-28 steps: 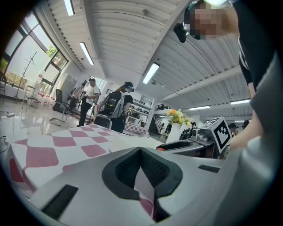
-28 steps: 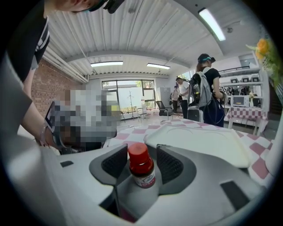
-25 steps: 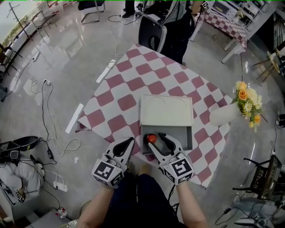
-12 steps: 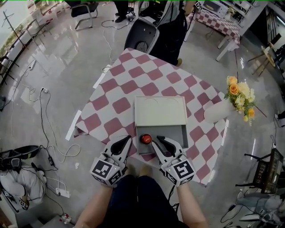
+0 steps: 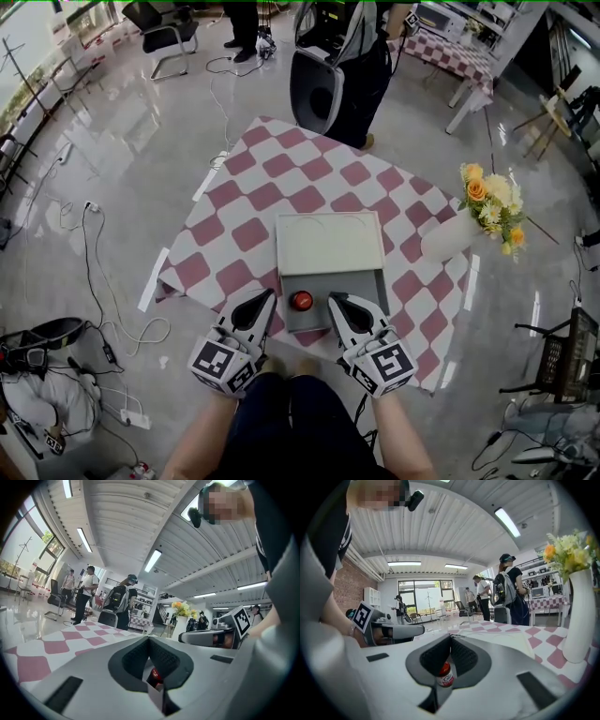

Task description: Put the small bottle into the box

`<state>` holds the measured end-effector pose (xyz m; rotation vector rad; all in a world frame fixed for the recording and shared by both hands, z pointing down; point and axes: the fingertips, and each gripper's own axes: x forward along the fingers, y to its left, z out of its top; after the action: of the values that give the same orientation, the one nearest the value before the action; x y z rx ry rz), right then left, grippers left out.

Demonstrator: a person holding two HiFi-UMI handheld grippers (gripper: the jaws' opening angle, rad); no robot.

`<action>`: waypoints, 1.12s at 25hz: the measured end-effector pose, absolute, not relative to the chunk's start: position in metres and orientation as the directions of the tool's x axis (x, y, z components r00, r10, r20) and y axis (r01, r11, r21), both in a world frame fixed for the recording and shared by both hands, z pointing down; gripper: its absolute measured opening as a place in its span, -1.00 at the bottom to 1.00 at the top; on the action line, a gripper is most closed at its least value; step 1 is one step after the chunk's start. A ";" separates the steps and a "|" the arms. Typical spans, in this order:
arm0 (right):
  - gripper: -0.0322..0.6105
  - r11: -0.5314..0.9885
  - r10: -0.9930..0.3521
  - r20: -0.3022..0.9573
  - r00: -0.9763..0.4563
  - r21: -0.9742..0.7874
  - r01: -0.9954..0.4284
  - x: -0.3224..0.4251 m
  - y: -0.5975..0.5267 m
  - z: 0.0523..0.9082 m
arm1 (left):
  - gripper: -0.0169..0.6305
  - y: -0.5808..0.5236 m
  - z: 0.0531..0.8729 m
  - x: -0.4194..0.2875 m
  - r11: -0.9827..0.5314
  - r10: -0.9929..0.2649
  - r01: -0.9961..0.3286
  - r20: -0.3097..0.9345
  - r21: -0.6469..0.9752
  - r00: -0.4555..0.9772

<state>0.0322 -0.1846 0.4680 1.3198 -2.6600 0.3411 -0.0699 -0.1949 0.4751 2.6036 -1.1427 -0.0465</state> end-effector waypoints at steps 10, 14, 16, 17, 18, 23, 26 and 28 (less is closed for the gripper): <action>-0.89 0.564 -0.781 0.219 -0.584 -0.154 -0.812 0.038 -0.181 0.449 | -0.94 -0.193 0.456 -0.072 -0.642 -0.734 -0.722 0.067 0.257 0.676; -0.89 0.549 -0.800 0.179 -0.573 -0.168 -0.819 0.043 -0.180 0.436 | -0.94 -0.192 0.446 -0.073 -0.638 -0.742 -0.728 0.053 0.249 0.668; -0.89 0.539 -0.811 0.165 -0.562 -0.166 -0.826 0.047 -0.181 0.430 | -0.94 -0.193 0.443 -0.073 -0.640 -0.743 -0.729 0.047 0.243 0.668; -0.89 0.535 -0.814 0.163 -0.557 -0.163 -0.829 0.050 -0.181 0.427 | -0.94 -0.193 0.441 -0.072 -0.640 -0.744 -0.730 0.045 0.241 0.667; -0.89 0.532 -0.817 0.162 -0.554 -0.160 -0.832 0.053 -0.182 0.424 | -0.94 -0.194 0.437 -0.071 -0.639 -0.745 -0.731 0.043 0.239 0.665; -0.89 0.533 -0.819 0.152 -0.554 -0.157 -0.831 0.059 -0.183 0.406 | -0.94 -0.196 0.419 -0.070 -0.637 -0.752 -0.737 0.027 0.227 0.658; -0.89 0.537 -0.820 0.140 -0.556 -0.150 -0.830 0.056 -0.182 0.404 | -0.94 -0.197 0.418 -0.075 -0.636 -0.755 -0.738 0.017 0.225 0.655; -0.89 0.539 -0.820 0.134 -0.557 -0.146 -0.829 0.056 -0.183 0.402 | -0.94 -0.199 0.416 -0.078 -0.633 -0.759 -0.741 0.008 0.222 0.651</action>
<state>0.0557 -0.1832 0.4017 1.4543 -2.7127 0.2981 -0.0782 -0.1986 0.4159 2.6632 -1.2261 -0.1267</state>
